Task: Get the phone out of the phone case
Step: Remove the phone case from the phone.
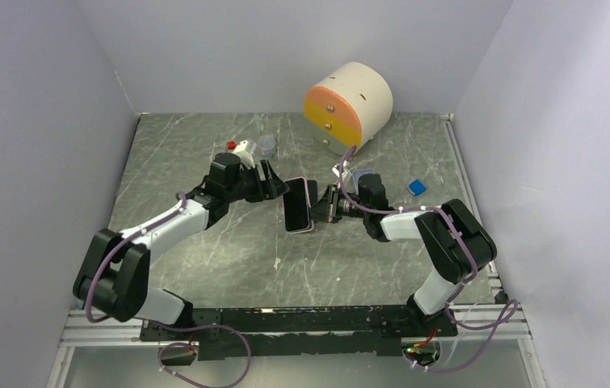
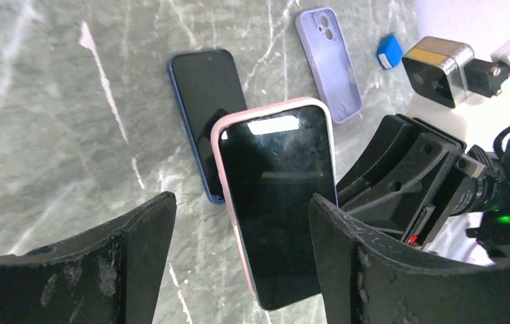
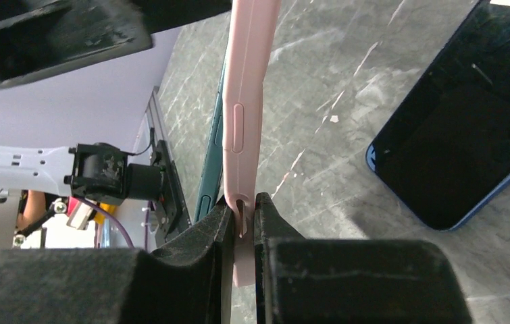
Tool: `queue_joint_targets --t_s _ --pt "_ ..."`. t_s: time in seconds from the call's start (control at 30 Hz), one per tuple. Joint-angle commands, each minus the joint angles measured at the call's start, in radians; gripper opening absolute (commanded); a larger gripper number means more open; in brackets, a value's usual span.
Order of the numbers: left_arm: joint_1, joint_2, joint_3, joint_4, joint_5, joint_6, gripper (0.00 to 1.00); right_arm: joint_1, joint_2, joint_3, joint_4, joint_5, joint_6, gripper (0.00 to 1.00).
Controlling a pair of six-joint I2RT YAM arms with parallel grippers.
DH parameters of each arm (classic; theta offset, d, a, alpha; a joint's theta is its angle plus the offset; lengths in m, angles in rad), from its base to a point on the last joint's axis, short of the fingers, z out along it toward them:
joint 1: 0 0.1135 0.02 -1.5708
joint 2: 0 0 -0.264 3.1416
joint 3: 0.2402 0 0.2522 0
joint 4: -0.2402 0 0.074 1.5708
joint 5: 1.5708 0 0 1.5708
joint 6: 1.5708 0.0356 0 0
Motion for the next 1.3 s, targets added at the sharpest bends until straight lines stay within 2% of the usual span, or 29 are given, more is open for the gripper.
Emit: queue_joint_targets --t_s 0.0,0.17,0.3,0.57,0.8,1.17,1.27 --pt "-0.052 -0.098 0.067 -0.198 -0.255 0.138 0.76 -0.008 -0.01 0.054 0.062 0.003 0.035 0.0" --pt "-0.268 -0.114 0.127 -0.305 -0.48 0.281 0.77 -0.008 -0.005 0.067 0.024 0.016 0.053 0.0" --pt "-0.418 -0.083 0.149 -0.315 -0.621 0.362 0.77 -0.009 -0.011 0.065 0.009 0.028 0.069 0.0" --pt "-0.623 0.036 0.22 -0.306 -0.859 0.55 0.76 -0.011 -0.027 0.063 -0.025 0.049 0.066 0.0" --pt "-0.707 0.155 0.281 -0.333 -0.998 0.599 0.72 -0.013 -0.031 0.063 -0.032 0.046 0.067 0.0" --pt "-0.72 0.223 0.309 -0.37 -1.08 0.586 0.59 -0.024 -0.051 0.06 -0.049 0.04 0.053 0.0" --pt "-0.721 0.24 0.311 -0.377 -1.09 0.58 0.58 -0.026 -0.054 0.059 -0.043 0.033 0.058 0.0"
